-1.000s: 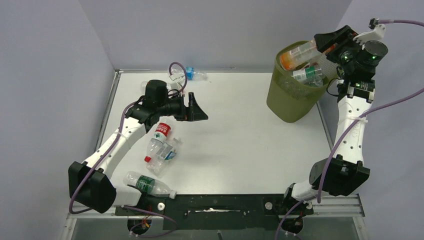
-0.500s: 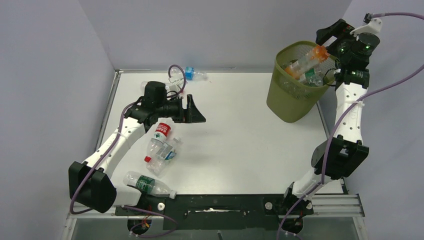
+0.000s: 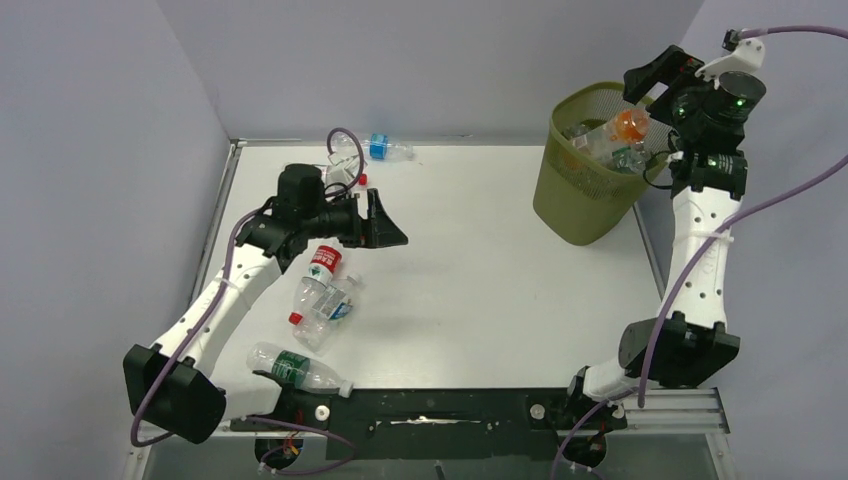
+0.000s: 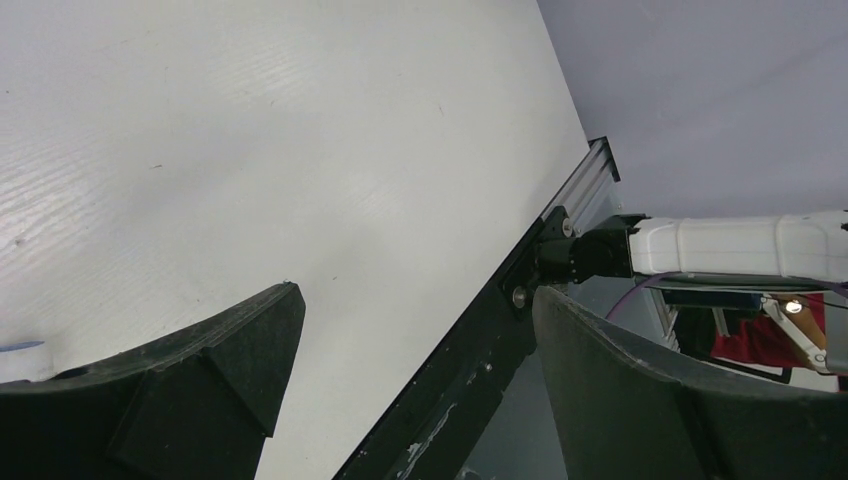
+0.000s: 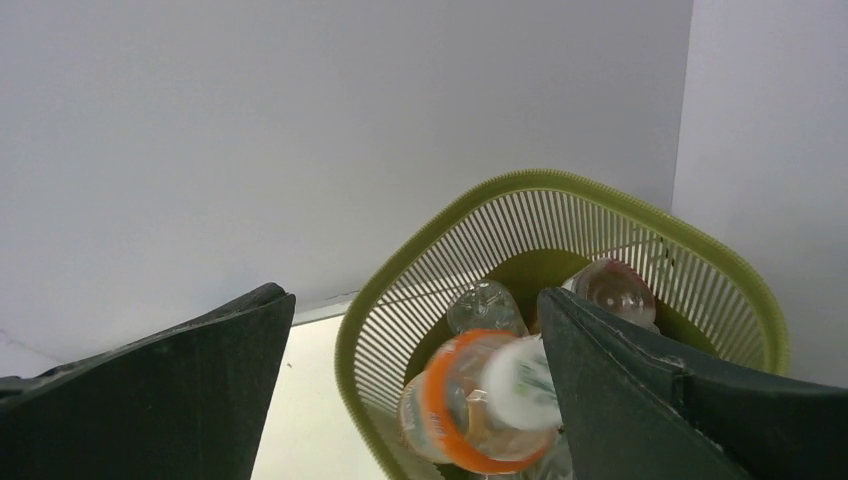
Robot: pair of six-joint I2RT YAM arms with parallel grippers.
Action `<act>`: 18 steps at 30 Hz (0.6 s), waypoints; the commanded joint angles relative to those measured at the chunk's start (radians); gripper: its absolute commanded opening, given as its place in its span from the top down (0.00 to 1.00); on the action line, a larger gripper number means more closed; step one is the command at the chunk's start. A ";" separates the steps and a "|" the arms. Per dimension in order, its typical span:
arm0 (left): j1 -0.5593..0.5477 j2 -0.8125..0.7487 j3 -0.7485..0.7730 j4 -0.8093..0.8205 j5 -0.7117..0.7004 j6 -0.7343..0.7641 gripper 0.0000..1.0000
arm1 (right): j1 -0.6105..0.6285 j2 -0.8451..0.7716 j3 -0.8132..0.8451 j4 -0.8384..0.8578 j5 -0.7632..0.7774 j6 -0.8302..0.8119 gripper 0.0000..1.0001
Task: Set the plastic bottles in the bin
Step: Place the plastic bottle in the trash bin.
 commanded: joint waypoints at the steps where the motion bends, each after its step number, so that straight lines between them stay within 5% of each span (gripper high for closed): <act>1: 0.005 -0.069 0.050 -0.013 -0.044 -0.027 0.14 | -0.010 -0.124 -0.008 -0.032 0.016 -0.047 0.02; 18: 0.009 -0.049 0.121 -0.081 -0.293 -0.074 0.14 | -0.030 -0.260 -0.093 -0.111 -0.199 0.014 0.02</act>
